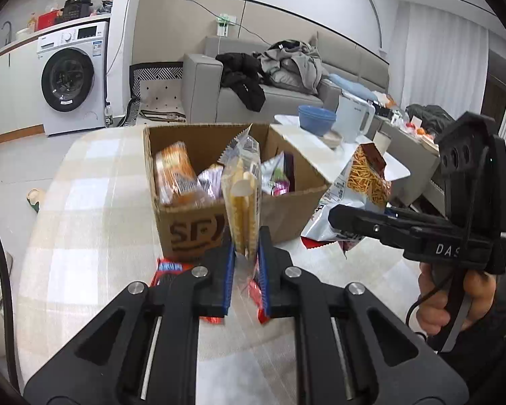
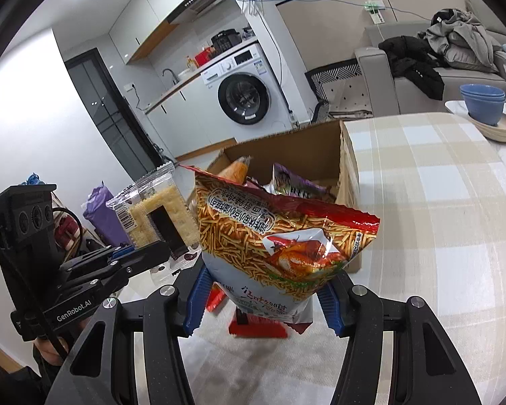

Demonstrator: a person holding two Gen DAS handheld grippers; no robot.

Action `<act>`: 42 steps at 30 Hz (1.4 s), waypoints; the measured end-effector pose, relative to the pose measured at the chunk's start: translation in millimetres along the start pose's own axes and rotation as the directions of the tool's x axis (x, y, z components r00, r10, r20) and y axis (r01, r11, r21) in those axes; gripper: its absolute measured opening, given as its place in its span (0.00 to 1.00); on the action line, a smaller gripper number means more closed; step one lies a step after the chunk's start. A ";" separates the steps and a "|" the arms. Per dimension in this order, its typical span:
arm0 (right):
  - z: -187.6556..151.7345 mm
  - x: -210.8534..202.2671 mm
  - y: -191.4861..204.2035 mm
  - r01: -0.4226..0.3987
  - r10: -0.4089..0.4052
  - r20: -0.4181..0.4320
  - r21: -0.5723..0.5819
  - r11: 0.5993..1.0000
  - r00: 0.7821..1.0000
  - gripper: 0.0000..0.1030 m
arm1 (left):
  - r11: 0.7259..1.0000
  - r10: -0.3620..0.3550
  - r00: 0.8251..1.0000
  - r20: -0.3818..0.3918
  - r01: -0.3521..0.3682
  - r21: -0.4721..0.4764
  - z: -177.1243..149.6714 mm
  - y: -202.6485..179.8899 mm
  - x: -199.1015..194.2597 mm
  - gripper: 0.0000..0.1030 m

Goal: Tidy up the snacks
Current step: 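Carry the cracker pack over the box with the left gripper while the right carries the stick-snack bag there, then open the left gripper dropping the cracker pack into the box while the right releases the stick-snack bag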

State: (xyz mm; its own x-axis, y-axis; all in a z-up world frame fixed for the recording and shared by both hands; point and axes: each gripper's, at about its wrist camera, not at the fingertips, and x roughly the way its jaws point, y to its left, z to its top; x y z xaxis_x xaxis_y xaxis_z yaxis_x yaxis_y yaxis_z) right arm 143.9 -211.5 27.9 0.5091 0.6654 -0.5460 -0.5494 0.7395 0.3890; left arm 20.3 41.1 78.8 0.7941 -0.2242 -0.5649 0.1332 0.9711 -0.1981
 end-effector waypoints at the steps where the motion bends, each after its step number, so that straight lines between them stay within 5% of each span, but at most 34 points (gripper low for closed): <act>1: 1.7 -1.0 1.0 -0.001 0.001 0.007 0.001 1.000 1.000 0.55 | 1.000 0.003 1.000 0.010 -0.003 -0.002 4.8 0.6 -3.2 0.10; 15: 30.6 -0.4 12.7 0.030 -0.029 0.068 -0.016 0.999 0.997 0.55 | 0.999 0.045 0.998 0.044 -0.044 -0.019 54.5 6.5 3.2 0.10; 25: 56.8 16.5 5.6 0.052 -0.057 0.119 0.046 0.998 0.991 0.55 | 0.993 0.117 0.993 -0.005 -0.117 0.008 51.8 -2.7 53.3 0.10; 31: 65.8 43.8 -1.4 0.089 -0.091 0.065 0.042 0.995 0.994 0.58 | 0.994 0.108 0.993 -0.045 -0.108 -0.009 46.8 3.3 76.5 0.10; 35: 66.5 44.0 -4.0 0.128 -0.129 0.078 0.023 0.991 0.988 0.76 | 0.994 0.105 0.994 -0.039 -0.105 -0.006 45.0 9.7 80.0 0.21; 42: 72.0 49.6 -7.6 0.139 -0.139 0.069 -0.004 0.990 0.988 0.78 | 0.994 0.110 0.993 -0.032 -0.110 -0.014 38.6 15.1 78.4 0.36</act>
State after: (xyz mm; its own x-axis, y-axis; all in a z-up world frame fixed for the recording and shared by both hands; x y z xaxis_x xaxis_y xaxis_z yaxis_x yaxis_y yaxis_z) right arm 221.1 -176.8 51.2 0.6251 0.5620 -0.5417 -0.4759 0.8245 0.3063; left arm 107.5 41.4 62.4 0.7847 -0.1190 -0.6083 0.0366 0.9886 -0.1461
